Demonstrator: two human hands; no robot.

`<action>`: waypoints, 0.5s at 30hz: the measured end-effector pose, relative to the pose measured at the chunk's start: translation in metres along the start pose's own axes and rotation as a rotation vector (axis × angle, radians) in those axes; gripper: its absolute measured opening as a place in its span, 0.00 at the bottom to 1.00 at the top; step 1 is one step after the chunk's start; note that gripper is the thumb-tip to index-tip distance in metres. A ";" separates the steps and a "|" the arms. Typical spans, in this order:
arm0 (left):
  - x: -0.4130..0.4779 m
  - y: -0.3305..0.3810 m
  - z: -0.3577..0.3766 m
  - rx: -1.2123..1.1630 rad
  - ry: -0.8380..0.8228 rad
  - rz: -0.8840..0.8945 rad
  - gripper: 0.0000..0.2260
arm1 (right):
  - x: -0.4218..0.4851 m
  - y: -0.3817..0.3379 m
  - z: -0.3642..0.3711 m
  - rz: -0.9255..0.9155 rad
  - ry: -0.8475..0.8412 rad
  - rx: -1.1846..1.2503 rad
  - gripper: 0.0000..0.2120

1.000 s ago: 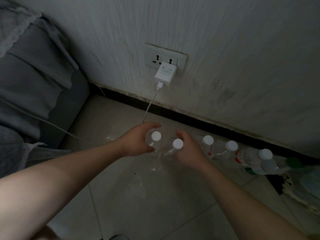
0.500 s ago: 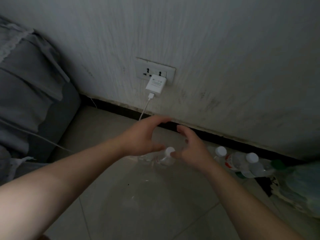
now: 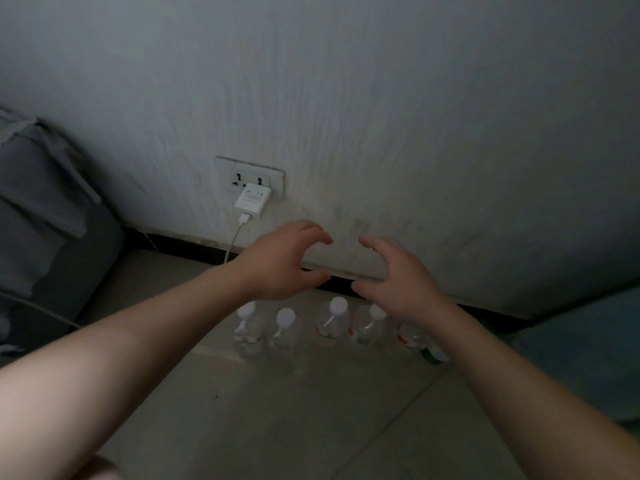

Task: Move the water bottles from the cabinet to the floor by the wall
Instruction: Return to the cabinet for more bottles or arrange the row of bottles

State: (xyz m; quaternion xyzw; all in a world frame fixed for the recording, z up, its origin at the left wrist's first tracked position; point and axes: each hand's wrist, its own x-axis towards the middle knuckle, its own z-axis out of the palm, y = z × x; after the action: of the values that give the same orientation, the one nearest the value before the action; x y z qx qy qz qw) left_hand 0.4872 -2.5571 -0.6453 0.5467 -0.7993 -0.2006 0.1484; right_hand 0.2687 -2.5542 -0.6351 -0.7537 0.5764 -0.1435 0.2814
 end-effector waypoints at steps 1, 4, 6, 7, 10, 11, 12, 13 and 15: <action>0.004 0.011 0.000 -0.002 0.007 0.009 0.26 | -0.004 0.006 -0.009 -0.006 -0.005 -0.031 0.35; 0.018 0.043 0.004 0.020 -0.003 0.030 0.24 | -0.016 0.027 -0.035 -0.028 -0.028 -0.115 0.34; 0.027 0.064 0.011 0.028 -0.008 0.045 0.24 | -0.025 0.043 -0.052 -0.040 -0.059 -0.170 0.34; 0.032 0.075 0.015 0.019 -0.010 0.051 0.23 | -0.029 0.052 -0.060 -0.043 -0.070 -0.187 0.34; 0.046 0.107 0.029 0.011 -0.041 0.049 0.24 | -0.042 0.079 -0.081 -0.028 -0.082 -0.192 0.33; 0.050 0.117 0.034 0.014 -0.059 0.043 0.24 | -0.045 0.087 -0.089 -0.031 -0.080 -0.197 0.33; 0.053 0.126 0.038 0.018 -0.079 0.039 0.24 | -0.049 0.093 -0.095 -0.033 -0.080 -0.195 0.33; 0.055 0.134 0.042 0.022 -0.097 0.035 0.23 | -0.052 0.099 -0.101 -0.035 -0.080 -0.183 0.32; 0.059 0.150 0.051 0.033 -0.136 0.031 0.23 | -0.056 0.111 -0.110 -0.027 -0.075 -0.142 0.29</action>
State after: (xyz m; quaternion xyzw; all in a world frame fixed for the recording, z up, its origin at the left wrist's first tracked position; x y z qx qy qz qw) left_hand 0.3207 -2.5563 -0.6168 0.5219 -0.8189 -0.2218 0.0881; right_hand 0.1054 -2.5492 -0.6058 -0.7842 0.5640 -0.0777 0.2469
